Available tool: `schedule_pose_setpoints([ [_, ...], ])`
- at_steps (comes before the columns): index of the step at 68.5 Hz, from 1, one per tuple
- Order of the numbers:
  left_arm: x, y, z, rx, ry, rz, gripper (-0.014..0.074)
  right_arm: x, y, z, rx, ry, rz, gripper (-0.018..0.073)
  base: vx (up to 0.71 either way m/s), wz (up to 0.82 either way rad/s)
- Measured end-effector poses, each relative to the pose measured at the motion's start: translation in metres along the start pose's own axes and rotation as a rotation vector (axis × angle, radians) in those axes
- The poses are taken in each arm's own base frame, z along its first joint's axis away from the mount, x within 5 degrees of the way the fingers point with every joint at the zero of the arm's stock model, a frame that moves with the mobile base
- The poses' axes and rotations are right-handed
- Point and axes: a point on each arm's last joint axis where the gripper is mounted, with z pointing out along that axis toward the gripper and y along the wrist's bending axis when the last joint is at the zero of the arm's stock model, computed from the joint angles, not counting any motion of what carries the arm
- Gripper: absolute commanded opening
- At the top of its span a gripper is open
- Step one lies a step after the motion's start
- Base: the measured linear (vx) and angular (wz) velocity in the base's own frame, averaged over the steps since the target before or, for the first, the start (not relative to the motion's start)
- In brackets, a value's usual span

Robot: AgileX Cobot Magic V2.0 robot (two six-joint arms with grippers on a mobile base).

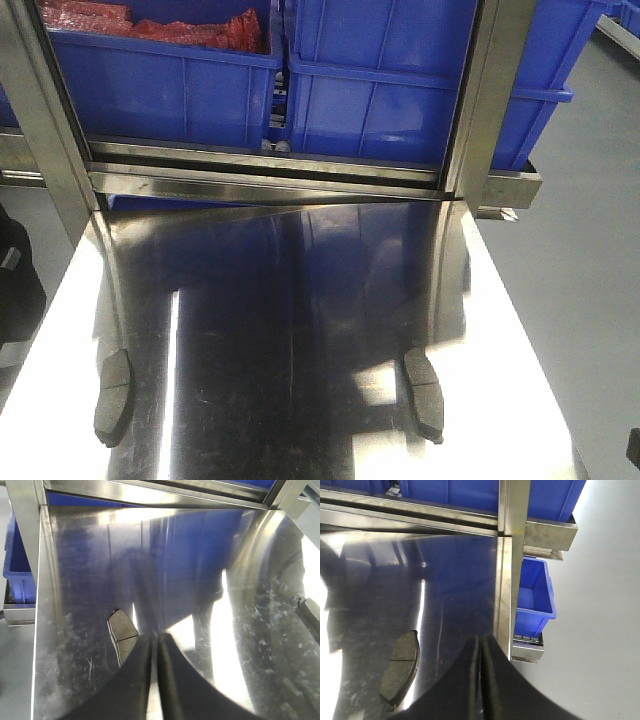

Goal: Move and align brake pads A on conveyor

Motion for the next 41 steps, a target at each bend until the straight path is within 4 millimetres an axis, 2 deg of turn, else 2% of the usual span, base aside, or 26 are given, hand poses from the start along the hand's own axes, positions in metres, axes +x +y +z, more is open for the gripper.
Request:
schedule_pose_setpoints([
  [5, 0.0, 0.0, 0.0, 0.0, 0.0, 0.0, 0.0299, 0.0, 0.0, 0.0, 0.0, 0.0, 0.0, -0.001, 0.0, 0.0],
  [8, 0.0, 0.0, 0.0, 0.0, 0.0, 0.0, 0.0433, 0.0, 0.0, 0.0, 0.0, 0.0, 0.0, -0.001, 0.0, 0.0],
  [17, 0.0, 0.0, 0.0, 0.0, 0.0, 0.0, 0.0733, 0.0, 0.0, 0.0, 0.0, 0.0, 0.0, -0.001, 0.0, 0.0],
  [27, 0.0, 0.0, 0.0, 0.0, 0.0, 0.0, 0.0724, 0.0, 0.0, 0.0, 0.0, 0.0, 0.0, -0.001, 0.0, 0.0],
  [41, 0.0, 0.0, 0.0, 0.0, 0.0, 0.0, 0.0666, 0.0001, 0.0, 0.0, 0.0, 0.001, 0.0, -0.001, 0.0, 0.0],
])
